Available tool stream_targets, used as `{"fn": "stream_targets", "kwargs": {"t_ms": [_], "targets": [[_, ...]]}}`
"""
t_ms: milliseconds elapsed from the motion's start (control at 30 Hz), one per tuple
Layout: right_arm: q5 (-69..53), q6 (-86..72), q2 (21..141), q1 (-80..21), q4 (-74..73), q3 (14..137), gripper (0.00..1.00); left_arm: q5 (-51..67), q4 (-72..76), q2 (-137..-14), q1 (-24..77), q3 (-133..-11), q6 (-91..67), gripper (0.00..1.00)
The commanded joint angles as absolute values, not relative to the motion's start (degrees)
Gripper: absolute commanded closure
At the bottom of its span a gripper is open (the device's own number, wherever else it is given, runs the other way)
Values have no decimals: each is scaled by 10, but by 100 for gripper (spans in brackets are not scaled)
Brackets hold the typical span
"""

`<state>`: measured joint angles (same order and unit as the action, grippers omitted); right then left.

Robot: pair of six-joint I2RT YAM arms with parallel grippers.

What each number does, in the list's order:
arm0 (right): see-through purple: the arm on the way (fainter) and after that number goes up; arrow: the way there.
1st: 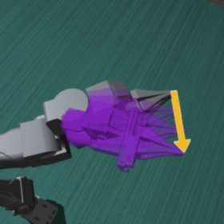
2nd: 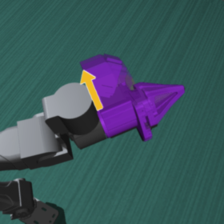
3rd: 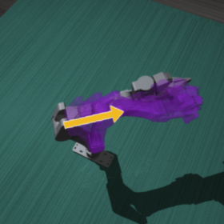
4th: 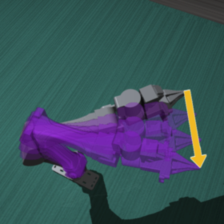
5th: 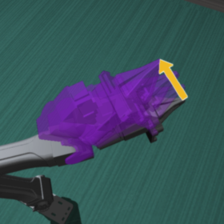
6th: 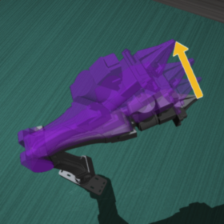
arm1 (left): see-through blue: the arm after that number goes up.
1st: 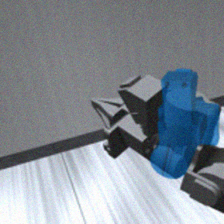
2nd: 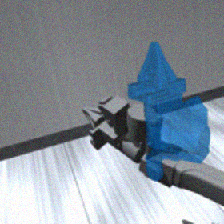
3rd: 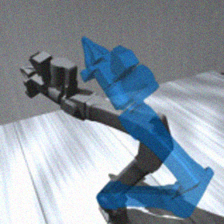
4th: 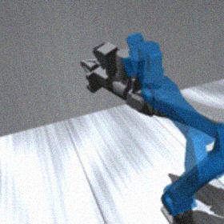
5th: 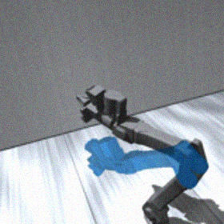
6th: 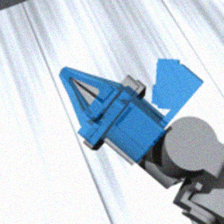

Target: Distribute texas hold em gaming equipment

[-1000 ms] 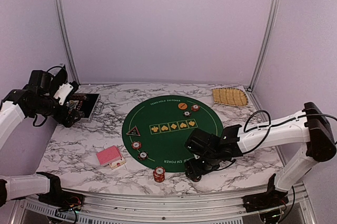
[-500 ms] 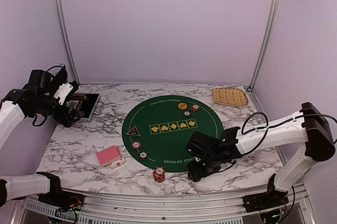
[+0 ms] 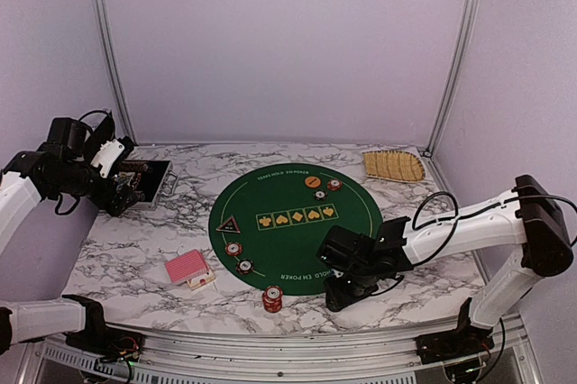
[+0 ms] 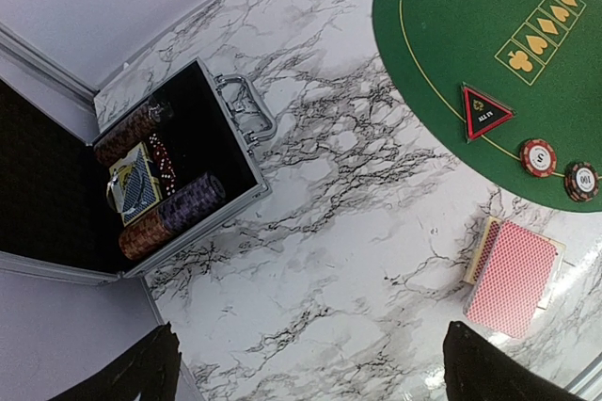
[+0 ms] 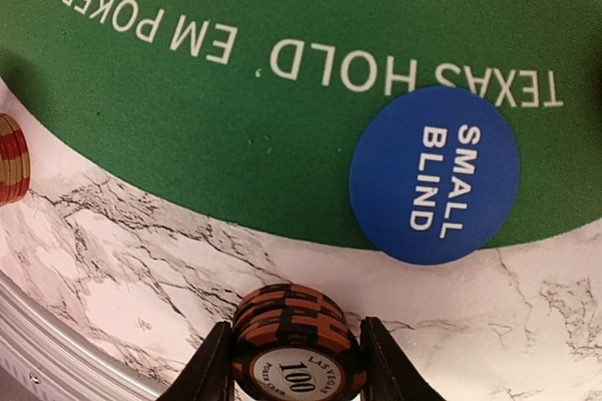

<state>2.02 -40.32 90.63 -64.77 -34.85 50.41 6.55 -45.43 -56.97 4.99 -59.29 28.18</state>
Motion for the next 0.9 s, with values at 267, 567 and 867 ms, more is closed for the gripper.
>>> {"fn": "stream_targets", "kwargs": {"t_ms": [267, 567, 867], "targets": [[48, -389, 869, -653, -430, 580, 73, 72, -472, -569, 52, -606, 287, 1], [75, -326, 879, -570, -449, 660, 75, 87, -480, -576, 52, -604, 287, 1], [84, -255, 924, -429, -395, 686, 76, 102, -500, -575, 52, -596, 298, 1]]}}
